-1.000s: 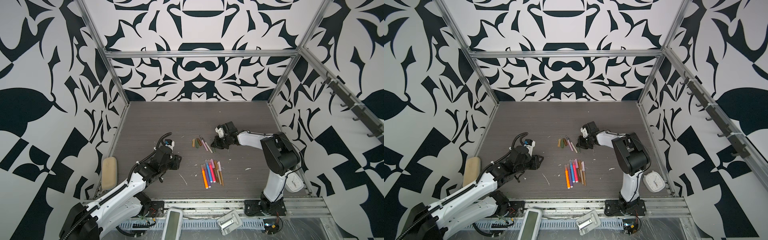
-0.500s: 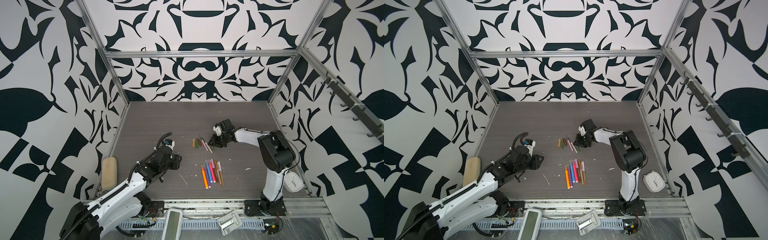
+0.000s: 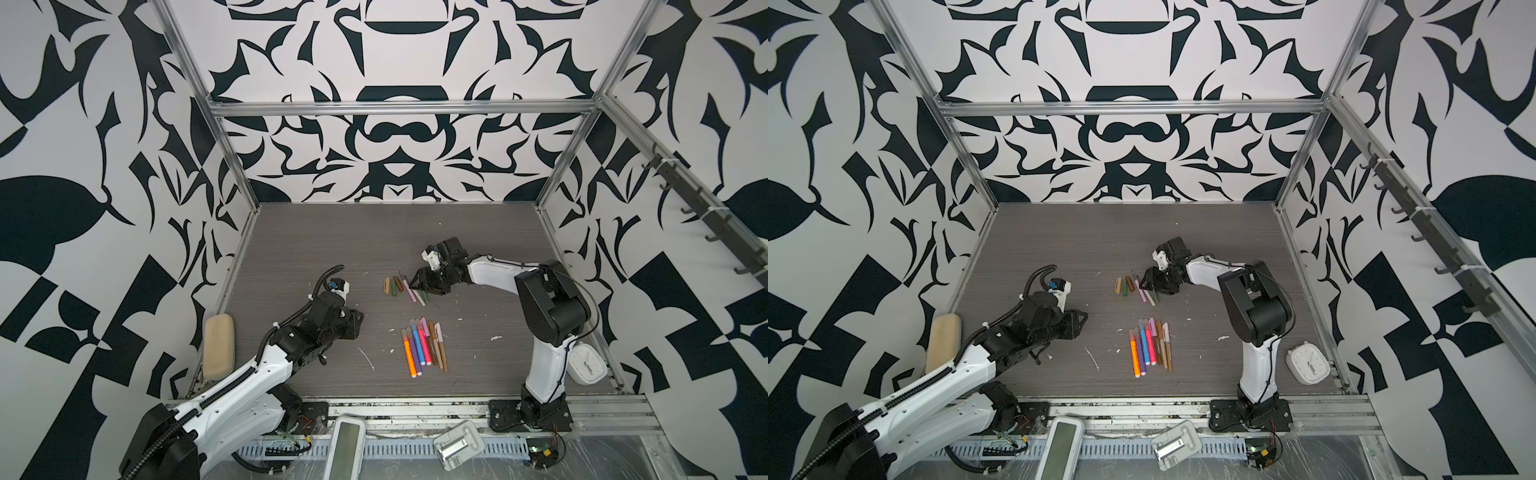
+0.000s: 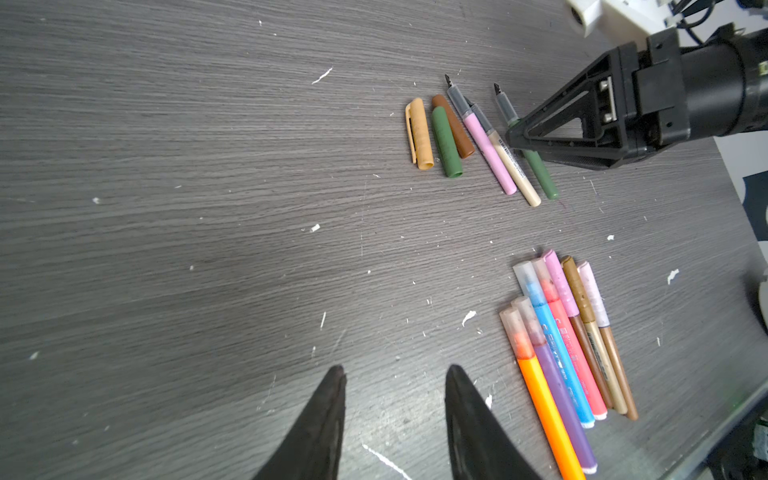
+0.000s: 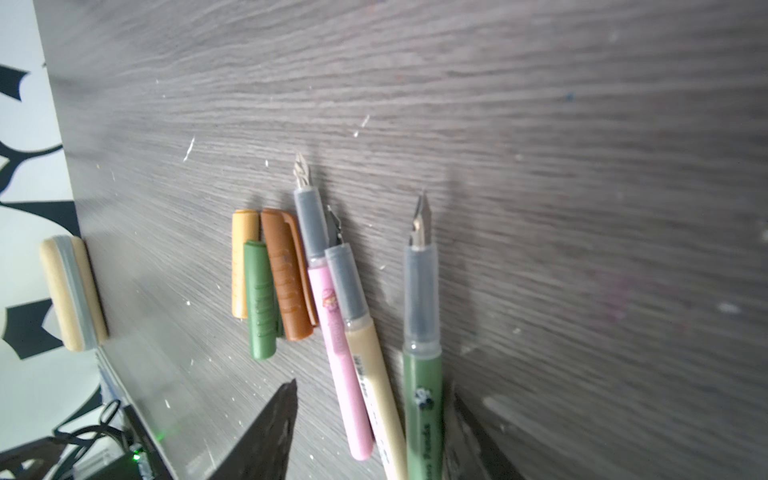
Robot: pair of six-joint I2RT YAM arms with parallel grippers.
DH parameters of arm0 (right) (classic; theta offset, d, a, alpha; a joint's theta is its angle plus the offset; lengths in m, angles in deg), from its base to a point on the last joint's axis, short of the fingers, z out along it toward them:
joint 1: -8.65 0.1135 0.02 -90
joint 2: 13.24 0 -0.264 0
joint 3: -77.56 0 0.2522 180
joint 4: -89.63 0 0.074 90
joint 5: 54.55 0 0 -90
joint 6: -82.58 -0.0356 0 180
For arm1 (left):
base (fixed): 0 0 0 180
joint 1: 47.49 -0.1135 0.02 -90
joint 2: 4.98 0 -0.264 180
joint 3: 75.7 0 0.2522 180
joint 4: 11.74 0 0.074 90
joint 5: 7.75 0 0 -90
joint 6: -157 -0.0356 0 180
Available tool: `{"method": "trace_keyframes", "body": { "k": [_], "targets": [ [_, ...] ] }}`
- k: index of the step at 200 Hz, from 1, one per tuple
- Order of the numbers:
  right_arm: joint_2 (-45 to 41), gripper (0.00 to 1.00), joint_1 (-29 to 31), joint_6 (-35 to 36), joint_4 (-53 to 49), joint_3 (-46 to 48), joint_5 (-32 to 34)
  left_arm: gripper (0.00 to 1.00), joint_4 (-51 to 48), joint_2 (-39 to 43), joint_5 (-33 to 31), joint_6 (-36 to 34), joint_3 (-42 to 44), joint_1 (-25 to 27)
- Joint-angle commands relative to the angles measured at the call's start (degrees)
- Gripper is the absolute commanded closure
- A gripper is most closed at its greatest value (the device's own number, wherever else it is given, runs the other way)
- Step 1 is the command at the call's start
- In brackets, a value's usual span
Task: Open the pen caps
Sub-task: 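Lower and release the green pen with the right gripper while the left withdraws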
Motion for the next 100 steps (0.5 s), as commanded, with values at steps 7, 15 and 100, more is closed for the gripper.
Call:
{"method": "trace_keyframes", "body": {
  "k": [7,15,100],
  "targets": [
    [-0.1,0.37,1.0,1.0,-0.5,1.2,2.6,0.58,0.7,0.3,-0.8,-0.4,0.4,0.2],
    [-0.6,0.35,1.3,1.3,-0.4,1.5,3.1,0.58,0.7,0.3,-0.8,-0.4,0.4,0.2],
    [-4.0,0.32,8.8,2.0,-5.8,-0.3,22.1,0.58,0.8,0.2,-0.9,-0.4,0.4,0.3]
  ]
}}
